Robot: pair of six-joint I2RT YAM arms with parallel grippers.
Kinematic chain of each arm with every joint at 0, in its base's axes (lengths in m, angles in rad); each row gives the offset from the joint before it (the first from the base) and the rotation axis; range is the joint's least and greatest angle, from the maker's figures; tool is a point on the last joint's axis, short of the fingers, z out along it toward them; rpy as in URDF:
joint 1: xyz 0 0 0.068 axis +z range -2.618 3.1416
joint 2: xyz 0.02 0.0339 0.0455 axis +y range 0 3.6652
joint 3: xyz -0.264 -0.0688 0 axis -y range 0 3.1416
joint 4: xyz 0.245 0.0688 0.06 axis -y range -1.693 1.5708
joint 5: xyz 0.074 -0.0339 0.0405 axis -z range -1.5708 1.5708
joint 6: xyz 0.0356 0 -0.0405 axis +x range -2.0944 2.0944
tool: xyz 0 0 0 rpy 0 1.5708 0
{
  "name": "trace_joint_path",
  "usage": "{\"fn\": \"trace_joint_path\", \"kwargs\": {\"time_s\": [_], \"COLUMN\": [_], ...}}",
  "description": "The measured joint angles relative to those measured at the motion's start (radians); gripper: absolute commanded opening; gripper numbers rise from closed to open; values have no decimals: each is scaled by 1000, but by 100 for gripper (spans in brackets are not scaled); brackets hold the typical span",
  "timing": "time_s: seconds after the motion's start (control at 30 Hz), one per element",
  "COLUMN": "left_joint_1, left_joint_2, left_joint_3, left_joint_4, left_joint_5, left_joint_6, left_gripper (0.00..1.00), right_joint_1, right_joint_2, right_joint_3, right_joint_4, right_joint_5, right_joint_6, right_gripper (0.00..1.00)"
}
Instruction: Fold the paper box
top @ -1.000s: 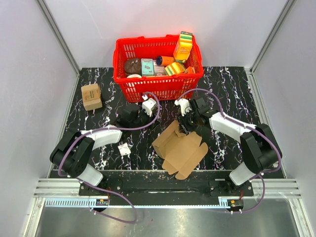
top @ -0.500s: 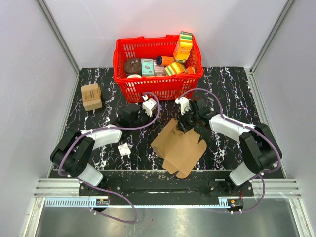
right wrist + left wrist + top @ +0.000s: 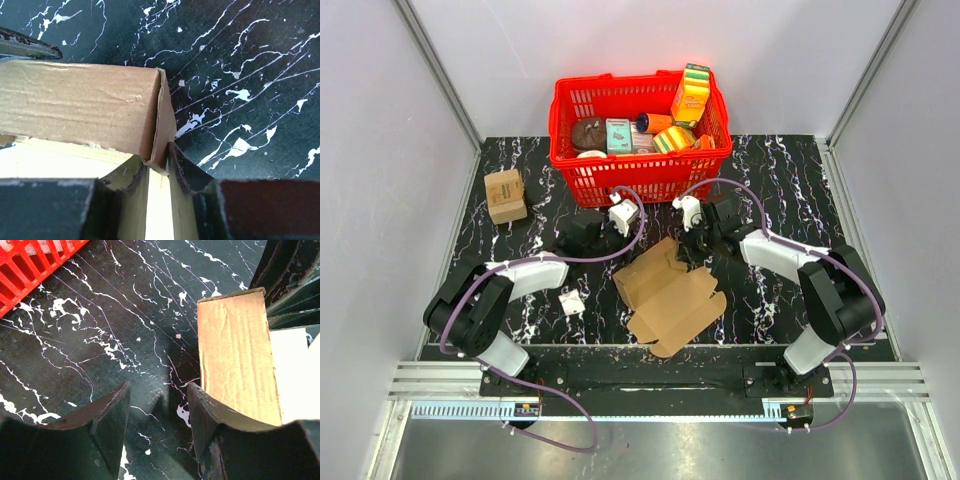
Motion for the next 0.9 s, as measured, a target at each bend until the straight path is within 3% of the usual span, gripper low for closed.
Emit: {"fn": "trace_joint_path", "kwargs": {"time_s": [0.27, 0.9], "left_joint_1": [0, 0], "left_joint_2": [2, 17], "left_joint_3": [1, 12], "left_joint_4": [-8, -21], "left_joint_5": [0, 3], "left_joint_6": [0, 0], "left_gripper": [53, 53], "right_joint_1": [9, 10], "right_joint_2": [33, 175], "right_joint_3": [53, 483], "right_joint_4": [-38, -710], "right_joint_5": [9, 71], "right_joint_6": [-1, -91], "right_gripper": [21, 17]}}
